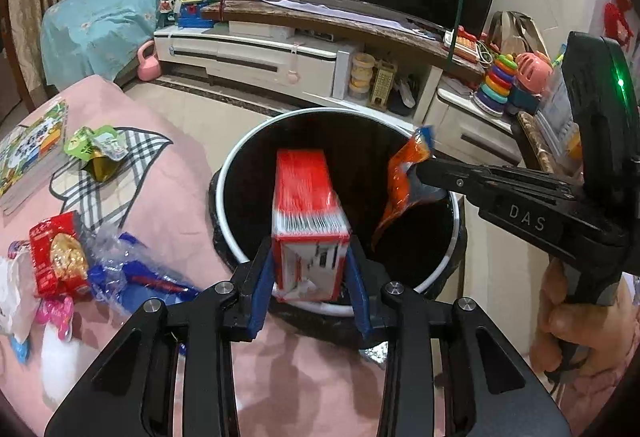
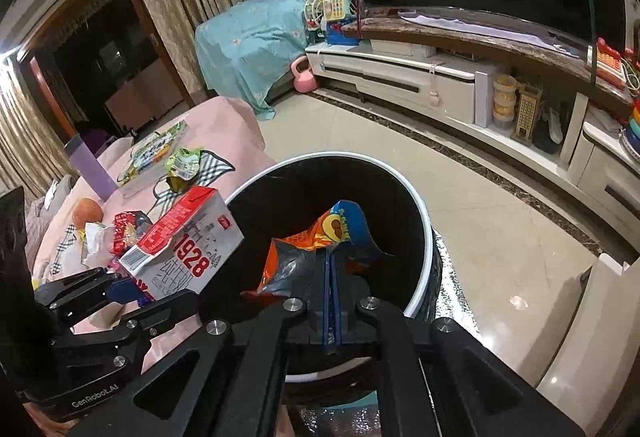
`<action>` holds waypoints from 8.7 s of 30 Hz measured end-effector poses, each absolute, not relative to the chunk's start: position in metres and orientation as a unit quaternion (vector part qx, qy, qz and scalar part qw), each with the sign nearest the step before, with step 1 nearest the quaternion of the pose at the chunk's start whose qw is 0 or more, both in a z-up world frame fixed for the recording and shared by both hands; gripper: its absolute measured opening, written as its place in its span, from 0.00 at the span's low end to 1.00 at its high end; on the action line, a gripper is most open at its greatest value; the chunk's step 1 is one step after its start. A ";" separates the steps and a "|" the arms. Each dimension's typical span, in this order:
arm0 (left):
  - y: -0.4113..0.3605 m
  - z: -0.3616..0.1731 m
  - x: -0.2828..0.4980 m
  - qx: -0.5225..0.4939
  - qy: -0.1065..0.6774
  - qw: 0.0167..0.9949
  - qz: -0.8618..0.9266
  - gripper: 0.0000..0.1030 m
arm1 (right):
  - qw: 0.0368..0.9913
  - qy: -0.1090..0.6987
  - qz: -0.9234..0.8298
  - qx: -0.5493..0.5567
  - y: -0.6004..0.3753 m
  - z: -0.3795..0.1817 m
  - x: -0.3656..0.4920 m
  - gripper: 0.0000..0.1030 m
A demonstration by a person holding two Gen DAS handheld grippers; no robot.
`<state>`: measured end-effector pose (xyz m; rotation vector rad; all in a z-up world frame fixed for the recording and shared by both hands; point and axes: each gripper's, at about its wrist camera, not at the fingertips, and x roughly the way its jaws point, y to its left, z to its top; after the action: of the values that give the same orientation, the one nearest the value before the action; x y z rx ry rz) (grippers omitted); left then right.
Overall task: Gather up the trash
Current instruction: 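Carry carton and wrapper over the black bin and open both tools, then grasp the white foam block with the left tool while the right tool grasps the blue bag, then carry foam block and blue bag over the bin and open both tools, then move both open tools back toward the remaining trash on the table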
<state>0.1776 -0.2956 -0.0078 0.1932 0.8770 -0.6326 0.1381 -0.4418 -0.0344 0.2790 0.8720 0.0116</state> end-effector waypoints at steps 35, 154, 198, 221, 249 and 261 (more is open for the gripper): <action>-0.121 -0.009 0.093 0.002 0.368 0.915 -0.166 0.82 | 0.920 0.356 0.077 0.145 -0.348 -0.025 0.066 0.91; -0.235 0.007 0.130 0.033 0.385 0.883 -0.265 0.48 | 0.929 0.327 0.006 0.173 -0.406 -0.021 0.052 0.31; -0.302 -0.005 0.192 0.090 0.414 0.864 -0.274 0.49 | 0.905 0.405 -0.017 0.134 -0.437 -0.034 0.123 0.32; -0.243 -0.013 0.164 0.048 0.412 0.876 -0.246 0.78 | 0.910 0.380 -0.011 0.163 -0.426 -0.023 0.113 0.82; -0.034 -0.035 0.095 -0.064 0.404 0.907 -0.099 0.78 | 0.908 0.377 0.115 0.141 -0.249 -0.040 0.085 0.92; 0.017 -0.039 0.097 -0.086 0.403 0.910 -0.047 0.78 | 0.903 0.382 0.147 0.127 -0.201 -0.045 0.102 0.92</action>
<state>0.0973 0.0171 -0.0390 -0.1765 0.8319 -0.0961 0.1023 -0.2005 -0.0449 0.2620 0.7902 0.3029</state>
